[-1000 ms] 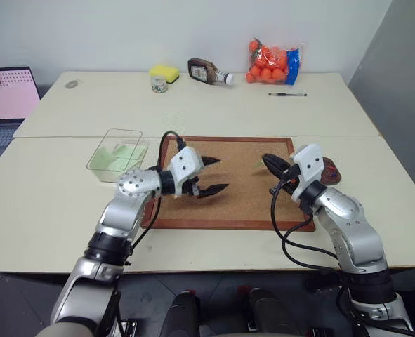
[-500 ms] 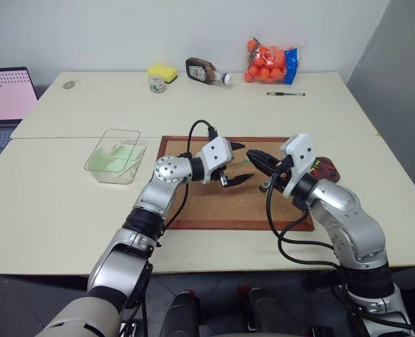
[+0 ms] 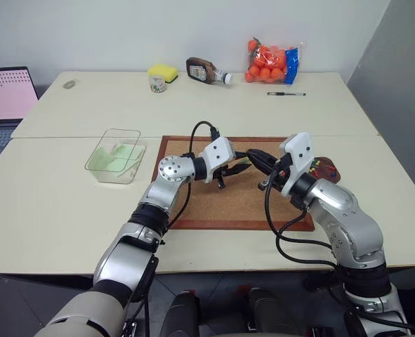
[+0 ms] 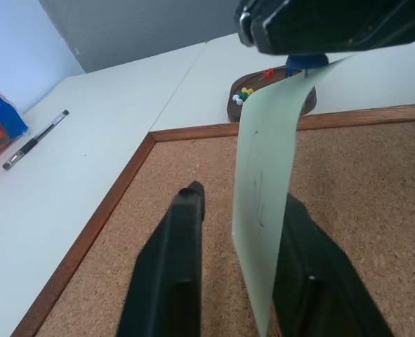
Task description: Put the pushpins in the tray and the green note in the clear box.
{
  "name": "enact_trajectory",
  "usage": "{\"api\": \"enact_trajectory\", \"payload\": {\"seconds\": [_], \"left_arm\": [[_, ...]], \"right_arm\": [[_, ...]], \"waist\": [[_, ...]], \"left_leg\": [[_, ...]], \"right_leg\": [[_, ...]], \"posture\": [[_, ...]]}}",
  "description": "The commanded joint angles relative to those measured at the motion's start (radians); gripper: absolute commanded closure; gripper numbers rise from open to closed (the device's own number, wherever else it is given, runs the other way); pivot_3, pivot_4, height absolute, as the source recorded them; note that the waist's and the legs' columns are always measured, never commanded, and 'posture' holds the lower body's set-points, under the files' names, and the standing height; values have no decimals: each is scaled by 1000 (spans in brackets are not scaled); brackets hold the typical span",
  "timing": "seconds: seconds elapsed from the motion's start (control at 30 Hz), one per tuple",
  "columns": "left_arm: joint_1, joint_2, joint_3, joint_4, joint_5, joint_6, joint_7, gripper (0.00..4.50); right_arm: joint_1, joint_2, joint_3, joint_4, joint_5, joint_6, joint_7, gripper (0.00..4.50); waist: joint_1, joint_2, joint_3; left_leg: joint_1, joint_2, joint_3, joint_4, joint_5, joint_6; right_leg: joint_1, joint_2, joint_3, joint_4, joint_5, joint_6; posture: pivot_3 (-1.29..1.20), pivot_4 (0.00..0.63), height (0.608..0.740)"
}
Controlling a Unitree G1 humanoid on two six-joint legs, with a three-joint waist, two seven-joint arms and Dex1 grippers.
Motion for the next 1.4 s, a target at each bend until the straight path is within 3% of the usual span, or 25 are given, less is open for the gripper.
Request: {"api": "enact_trajectory", "payload": {"seconds": [0.03,0.13,0.97,1.13,1.4], "left_arm": [[-24,-4,17,-1,-3,-19,5,4096],[-22,-5,15,4,-5,-21,-2,4487],[13,6,-2,23,52,-74,17,4487],[23,16,16,-15,49,-43,30,4487],[103,85,58,-228,17,147,37,4487]], "right_arm": [[-22,11,-19,-43,24,0,-14,4500],[-20,11,-20,-46,30,3,-21,4500],[-30,74,-131,-81,109,54,-158,4500],[11,21,-201,-90,97,64,-187,4500],[115,-134,-252,38,-36,9,-207,4500]], "waist": [[0,0,0],[0,0,0],[0,0,0],[1,0,0],[-4,0,0]], "left_leg": [[0,0,0,0,0,0],[0,0,0,0,0,0],[0,0,0,0,0,0],[0,0,0,0,0,0],[0,0,0,0,0,0]], "right_leg": [[0,0,0,0,0,0],[0,0,0,0,0,0],[0,0,0,0,0,0],[0,0,0,0,0,0],[0,0,1,0,0,0]], "posture": [[0,150,740],[0,150,740],[0,150,740],[0,150,740],[0,150,740]]}}
